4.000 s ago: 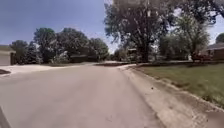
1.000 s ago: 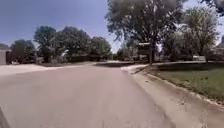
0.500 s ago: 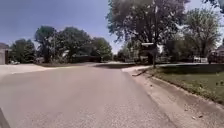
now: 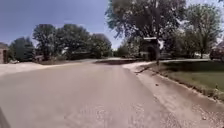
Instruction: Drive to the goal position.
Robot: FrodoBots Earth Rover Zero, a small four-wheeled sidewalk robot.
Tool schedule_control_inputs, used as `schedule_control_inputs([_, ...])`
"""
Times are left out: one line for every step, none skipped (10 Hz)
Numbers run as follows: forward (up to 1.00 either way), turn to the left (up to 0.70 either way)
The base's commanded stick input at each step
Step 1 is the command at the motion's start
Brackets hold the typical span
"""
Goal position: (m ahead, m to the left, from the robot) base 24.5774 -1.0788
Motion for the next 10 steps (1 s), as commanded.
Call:
schedule_control_inputs([0.7, 0.0])
schedule_control_inputs([0.7, 0.0])
schedule_control_inputs([0.7, 0.0])
schedule_control_inputs([0.7, 0.0])
schedule_control_inputs([0.7, 0.0])
schedule_control_inputs([0.7, 0.0])
schedule_control_inputs([0.7, 0.0])
schedule_control_inputs([0.7, 0.0])
schedule_control_inputs([0.7, 0.0])
schedule_control_inputs([0.7, 0.0])
